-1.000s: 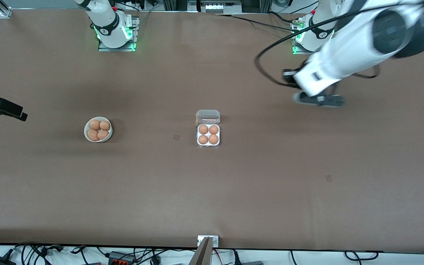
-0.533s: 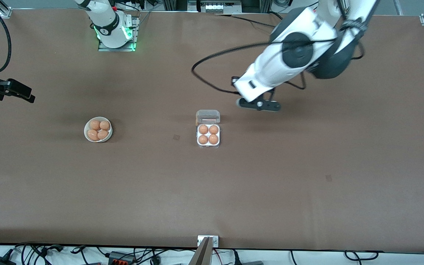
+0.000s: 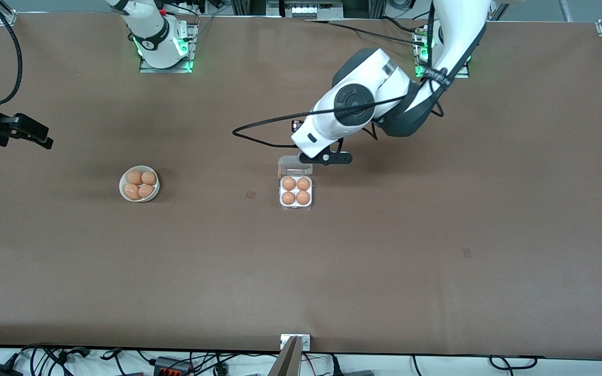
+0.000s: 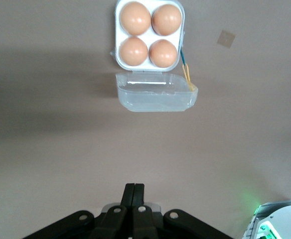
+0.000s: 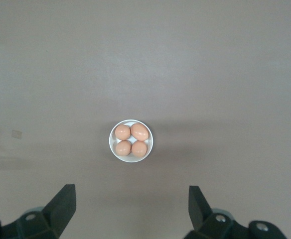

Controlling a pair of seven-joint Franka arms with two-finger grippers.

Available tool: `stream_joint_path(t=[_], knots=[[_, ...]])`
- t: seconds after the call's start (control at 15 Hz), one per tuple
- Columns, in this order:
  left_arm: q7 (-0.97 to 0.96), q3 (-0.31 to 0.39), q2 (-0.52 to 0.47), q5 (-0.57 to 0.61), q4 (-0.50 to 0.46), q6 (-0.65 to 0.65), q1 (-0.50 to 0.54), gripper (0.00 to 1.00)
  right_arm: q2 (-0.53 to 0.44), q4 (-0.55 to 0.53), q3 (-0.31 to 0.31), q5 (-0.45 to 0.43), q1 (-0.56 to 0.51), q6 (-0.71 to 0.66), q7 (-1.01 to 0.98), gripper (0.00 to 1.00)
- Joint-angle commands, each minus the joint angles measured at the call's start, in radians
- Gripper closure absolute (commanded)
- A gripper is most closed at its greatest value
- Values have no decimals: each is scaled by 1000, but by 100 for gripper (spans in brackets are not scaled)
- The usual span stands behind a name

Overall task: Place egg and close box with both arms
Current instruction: 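Push the clear lid over the eggs with the left gripper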

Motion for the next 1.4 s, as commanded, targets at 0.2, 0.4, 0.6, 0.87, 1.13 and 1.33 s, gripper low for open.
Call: stream_joint_path(t=[0.2, 0.4, 0.6, 0.87, 1.13, 1.33], knots=[[-24, 9, 110, 98, 55, 88, -87, 100, -18, -26, 4, -12, -1, -1, -27, 0], [-25, 1, 86, 101, 55, 85, -76, 100, -20, -24, 3, -12, -3, -4, -27, 0], [-42, 0, 93, 103, 55, 93, -96, 100, -16, -23, 4, -12, -1, -3, -27, 0], [-59, 10, 121, 103, 54, 93, -112, 99, -16, -23, 4, -12, -1, -6, -27, 0], [-65, 10, 160, 156, 52, 94, -127, 99, -13, -24, 6, -11, 0, -3, -26, 0], [-67, 12, 200, 207, 55, 111, -125, 99, -16, -24, 6, -9, -1, -4, -26, 0]])
